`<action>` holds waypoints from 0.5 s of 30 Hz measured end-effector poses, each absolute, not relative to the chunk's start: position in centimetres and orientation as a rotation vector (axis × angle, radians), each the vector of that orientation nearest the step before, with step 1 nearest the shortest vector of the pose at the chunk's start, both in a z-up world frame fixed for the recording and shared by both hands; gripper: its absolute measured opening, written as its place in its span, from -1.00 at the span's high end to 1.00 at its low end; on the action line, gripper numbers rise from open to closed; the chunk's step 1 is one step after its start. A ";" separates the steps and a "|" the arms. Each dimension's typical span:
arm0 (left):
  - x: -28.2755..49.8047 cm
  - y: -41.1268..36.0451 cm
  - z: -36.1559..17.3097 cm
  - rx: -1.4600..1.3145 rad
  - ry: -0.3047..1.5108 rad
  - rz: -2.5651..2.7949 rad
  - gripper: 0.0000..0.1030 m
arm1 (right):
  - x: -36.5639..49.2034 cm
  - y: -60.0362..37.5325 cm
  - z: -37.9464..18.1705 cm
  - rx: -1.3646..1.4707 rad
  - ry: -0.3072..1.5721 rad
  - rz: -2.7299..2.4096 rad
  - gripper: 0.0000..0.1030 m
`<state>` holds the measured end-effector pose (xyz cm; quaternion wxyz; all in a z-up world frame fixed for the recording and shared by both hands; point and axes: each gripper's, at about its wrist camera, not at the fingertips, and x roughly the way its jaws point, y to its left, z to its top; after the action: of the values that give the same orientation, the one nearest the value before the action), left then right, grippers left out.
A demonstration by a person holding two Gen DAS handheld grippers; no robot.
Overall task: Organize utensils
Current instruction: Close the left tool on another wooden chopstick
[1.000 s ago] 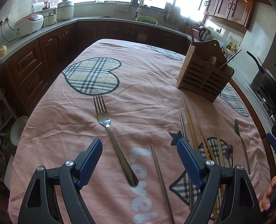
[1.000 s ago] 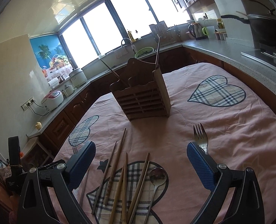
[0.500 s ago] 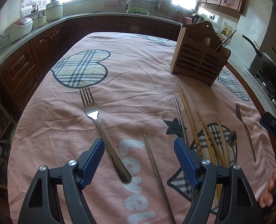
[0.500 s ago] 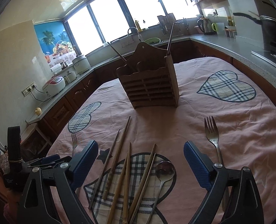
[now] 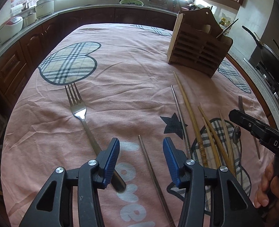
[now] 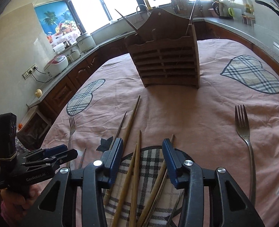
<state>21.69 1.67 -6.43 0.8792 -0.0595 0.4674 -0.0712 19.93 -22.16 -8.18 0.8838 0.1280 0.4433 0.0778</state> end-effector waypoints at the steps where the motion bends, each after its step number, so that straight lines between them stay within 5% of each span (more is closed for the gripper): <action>1: 21.9 1.7 -6.6 -0.126 0.983 -0.153 0.19 | 20.4 -22.0 -8.5 0.265 0.937 0.168 0.34; 15: 24.5 1.2 -8.6 -0.148 1.066 -0.186 0.36 | 24.5 -19.9 -11.8 0.189 1.072 0.195 0.54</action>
<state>24.50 1.20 -8.62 0.8546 -0.0706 0.5068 -0.0884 24.53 -19.86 -11.81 0.8511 0.0900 0.5089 0.0924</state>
